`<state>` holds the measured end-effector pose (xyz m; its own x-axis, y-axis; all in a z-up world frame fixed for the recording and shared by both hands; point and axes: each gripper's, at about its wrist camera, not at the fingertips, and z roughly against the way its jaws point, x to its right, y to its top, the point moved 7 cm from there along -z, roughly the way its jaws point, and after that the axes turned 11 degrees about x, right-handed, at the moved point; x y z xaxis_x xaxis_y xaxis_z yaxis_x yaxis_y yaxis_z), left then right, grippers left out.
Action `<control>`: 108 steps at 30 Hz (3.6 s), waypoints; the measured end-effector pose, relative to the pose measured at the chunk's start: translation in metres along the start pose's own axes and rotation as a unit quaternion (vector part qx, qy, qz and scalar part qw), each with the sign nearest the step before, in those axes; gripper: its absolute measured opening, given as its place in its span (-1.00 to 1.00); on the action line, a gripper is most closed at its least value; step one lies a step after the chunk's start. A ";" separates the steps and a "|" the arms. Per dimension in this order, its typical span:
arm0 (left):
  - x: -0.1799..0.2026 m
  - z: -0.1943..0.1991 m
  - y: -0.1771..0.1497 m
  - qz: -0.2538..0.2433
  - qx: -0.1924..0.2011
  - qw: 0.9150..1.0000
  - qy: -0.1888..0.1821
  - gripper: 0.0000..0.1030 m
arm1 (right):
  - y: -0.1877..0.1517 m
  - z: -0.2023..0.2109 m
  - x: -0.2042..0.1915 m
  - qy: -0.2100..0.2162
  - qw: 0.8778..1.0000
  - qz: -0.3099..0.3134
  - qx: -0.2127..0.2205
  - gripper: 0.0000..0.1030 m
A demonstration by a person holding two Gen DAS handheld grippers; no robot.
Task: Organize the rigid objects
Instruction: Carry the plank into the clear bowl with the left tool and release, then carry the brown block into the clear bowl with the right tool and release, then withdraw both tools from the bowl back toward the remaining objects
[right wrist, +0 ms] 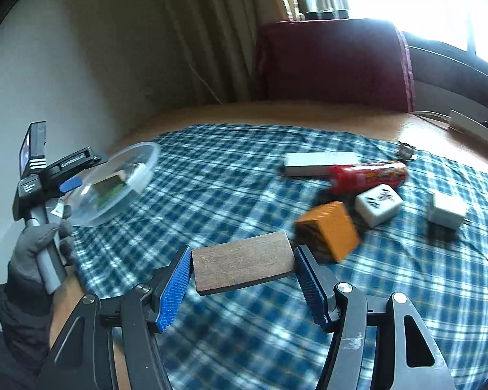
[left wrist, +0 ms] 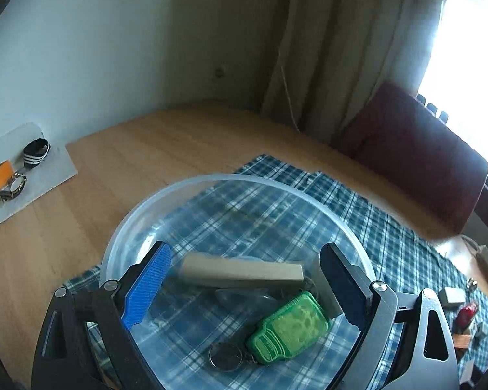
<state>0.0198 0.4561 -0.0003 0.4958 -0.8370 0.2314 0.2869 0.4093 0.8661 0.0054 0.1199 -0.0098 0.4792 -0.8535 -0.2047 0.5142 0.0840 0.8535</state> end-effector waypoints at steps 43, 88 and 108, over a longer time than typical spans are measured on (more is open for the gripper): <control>-0.057 0.019 0.013 0.107 0.056 0.991 0.053 0.82 | 0.041 -0.117 -0.175 0.145 0.987 0.067 -0.030 0.45; -0.020 0.050 0.029 -0.005 0.158 0.984 0.081 0.82 | 0.037 -0.010 0.027 -0.110 0.989 -0.042 0.093 0.45; 0.080 0.073 0.019 -0.088 0.125 0.988 -0.039 0.82 | 0.030 0.026 0.090 -0.173 0.976 -0.068 0.110 0.45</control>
<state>0.0049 0.3699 0.0672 0.3897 -0.9162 0.0932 0.1473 0.1619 0.9757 0.0458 0.0322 0.0099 0.1284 -0.9751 -0.1808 0.3722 -0.1217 0.9202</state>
